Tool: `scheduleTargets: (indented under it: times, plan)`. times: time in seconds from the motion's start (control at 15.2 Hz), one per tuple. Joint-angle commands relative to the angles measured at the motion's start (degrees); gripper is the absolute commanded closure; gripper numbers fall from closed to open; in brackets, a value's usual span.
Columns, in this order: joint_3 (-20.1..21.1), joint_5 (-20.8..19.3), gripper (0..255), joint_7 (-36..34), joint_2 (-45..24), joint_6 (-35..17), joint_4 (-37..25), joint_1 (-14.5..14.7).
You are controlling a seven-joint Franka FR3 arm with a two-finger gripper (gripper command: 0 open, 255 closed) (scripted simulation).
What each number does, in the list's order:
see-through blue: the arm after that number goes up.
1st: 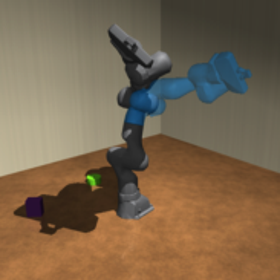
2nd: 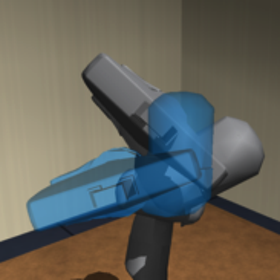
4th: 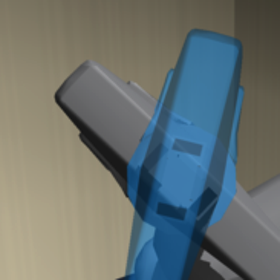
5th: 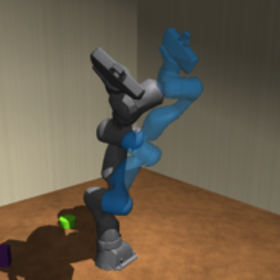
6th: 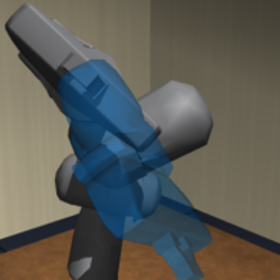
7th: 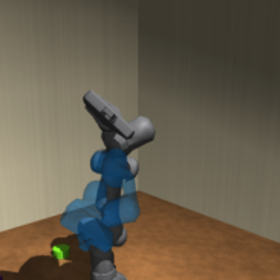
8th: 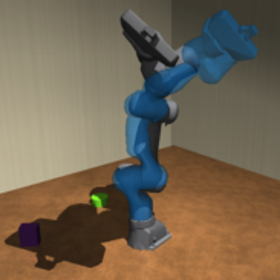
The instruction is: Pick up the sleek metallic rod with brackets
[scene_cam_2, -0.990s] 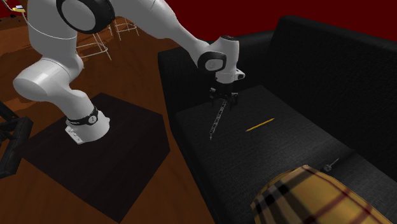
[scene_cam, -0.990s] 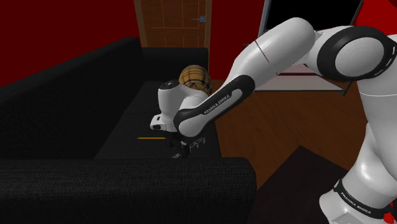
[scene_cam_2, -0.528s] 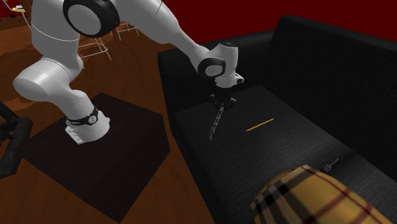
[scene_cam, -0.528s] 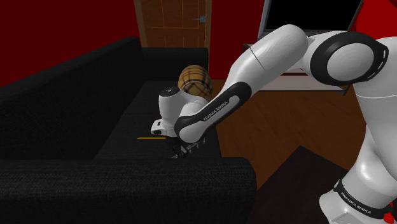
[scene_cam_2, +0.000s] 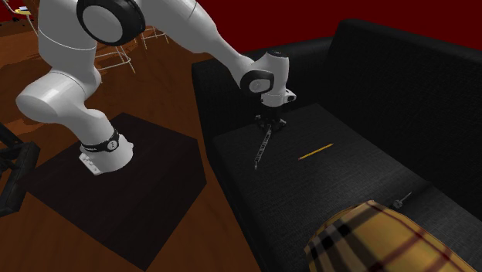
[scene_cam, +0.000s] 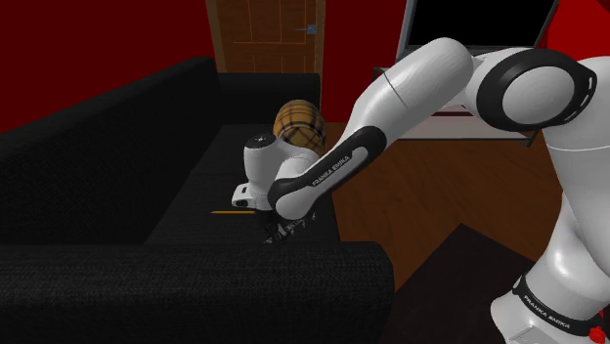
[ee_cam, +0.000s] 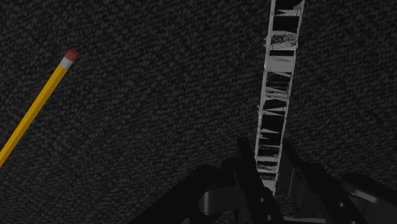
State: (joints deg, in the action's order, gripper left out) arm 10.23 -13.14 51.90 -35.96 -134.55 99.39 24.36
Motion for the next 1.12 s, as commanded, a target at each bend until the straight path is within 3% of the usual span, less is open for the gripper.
scheduleTargets:
  times: [0.0,1.06]
  plan:
    - [0.1,0.1,255,0.1,0.5,0.5,0.0,-0.1]
    - [1.3,2.1,255,1.6,7.1,8.2,-1.2,-0.8]
